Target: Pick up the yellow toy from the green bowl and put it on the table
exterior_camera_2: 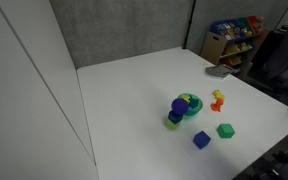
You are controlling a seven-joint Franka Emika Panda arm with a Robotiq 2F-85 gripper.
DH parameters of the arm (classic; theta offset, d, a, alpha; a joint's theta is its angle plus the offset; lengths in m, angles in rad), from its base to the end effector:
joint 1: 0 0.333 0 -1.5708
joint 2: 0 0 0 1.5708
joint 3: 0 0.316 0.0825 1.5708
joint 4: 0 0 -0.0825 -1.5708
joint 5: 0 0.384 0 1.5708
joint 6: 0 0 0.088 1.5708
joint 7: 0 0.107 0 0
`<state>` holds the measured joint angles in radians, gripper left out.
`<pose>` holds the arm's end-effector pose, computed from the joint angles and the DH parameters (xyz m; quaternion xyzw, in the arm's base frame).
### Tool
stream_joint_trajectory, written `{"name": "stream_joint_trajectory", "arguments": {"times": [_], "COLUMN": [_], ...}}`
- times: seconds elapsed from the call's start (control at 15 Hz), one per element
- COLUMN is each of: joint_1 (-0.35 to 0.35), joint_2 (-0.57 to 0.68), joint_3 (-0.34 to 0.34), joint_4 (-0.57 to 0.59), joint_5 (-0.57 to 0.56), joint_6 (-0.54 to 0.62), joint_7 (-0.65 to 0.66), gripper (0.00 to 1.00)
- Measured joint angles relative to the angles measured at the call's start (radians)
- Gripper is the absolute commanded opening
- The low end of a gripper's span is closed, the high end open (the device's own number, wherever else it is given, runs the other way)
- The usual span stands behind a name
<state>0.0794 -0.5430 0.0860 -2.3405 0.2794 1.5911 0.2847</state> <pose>0.3555 0.0926 0.5194 -0.9843 0.0845 0.1252 0.0913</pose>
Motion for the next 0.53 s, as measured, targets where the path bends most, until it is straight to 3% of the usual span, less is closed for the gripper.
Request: {"name": "stream_joint_trajectory", "arguments": {"times": [0.53], "joint_1": [-0.010], "joint_2": [0.005], "joint_3": [0.014], "joint_4": [0.001], "joint_5": [-0.005], "joint_6": [0.018], "joint_7": [0.002], "gripper": [1.00]}}
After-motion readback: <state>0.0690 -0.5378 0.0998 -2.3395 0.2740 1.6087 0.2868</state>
